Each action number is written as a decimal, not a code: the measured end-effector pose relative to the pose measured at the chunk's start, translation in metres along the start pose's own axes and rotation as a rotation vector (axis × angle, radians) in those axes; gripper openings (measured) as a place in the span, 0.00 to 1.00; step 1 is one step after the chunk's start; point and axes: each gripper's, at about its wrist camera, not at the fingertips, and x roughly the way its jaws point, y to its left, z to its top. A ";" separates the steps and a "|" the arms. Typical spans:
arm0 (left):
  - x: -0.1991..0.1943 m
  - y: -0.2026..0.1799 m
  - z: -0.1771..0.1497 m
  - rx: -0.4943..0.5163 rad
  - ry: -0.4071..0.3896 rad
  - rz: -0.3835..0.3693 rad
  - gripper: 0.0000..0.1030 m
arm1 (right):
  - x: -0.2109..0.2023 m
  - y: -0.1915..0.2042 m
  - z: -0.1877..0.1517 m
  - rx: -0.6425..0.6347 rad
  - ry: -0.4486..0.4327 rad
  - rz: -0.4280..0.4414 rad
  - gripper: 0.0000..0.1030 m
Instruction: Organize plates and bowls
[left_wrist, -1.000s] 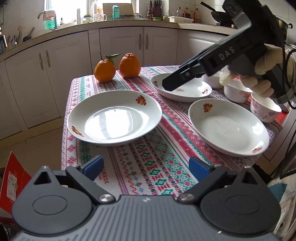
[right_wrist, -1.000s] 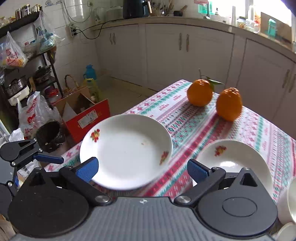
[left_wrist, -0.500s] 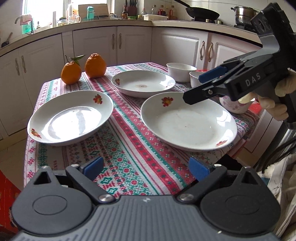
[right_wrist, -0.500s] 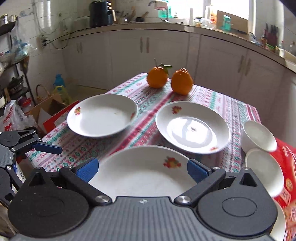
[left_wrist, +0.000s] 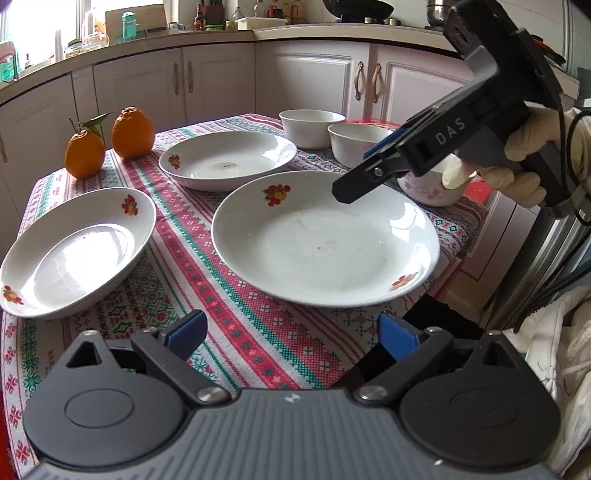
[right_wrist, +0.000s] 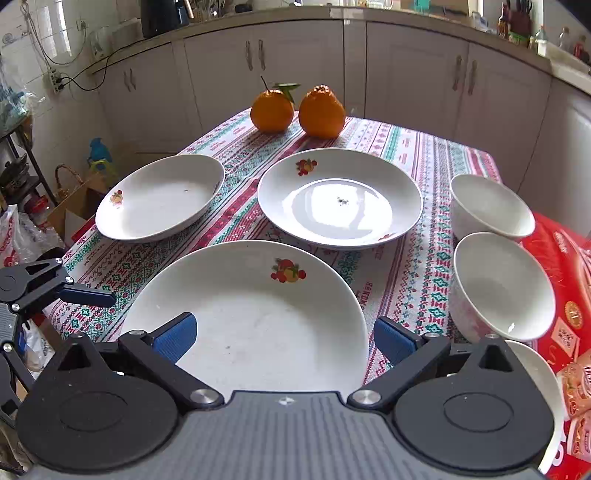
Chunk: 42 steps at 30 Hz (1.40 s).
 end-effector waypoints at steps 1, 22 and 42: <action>0.003 -0.001 0.001 0.008 0.002 -0.009 0.95 | 0.003 -0.003 0.001 0.007 0.017 0.009 1.00; 0.024 -0.007 0.008 0.034 0.021 -0.068 0.93 | 0.048 -0.039 0.021 0.059 0.215 0.157 0.81; 0.028 -0.009 0.010 0.068 0.023 -0.081 0.88 | 0.048 -0.050 0.026 0.060 0.244 0.264 0.77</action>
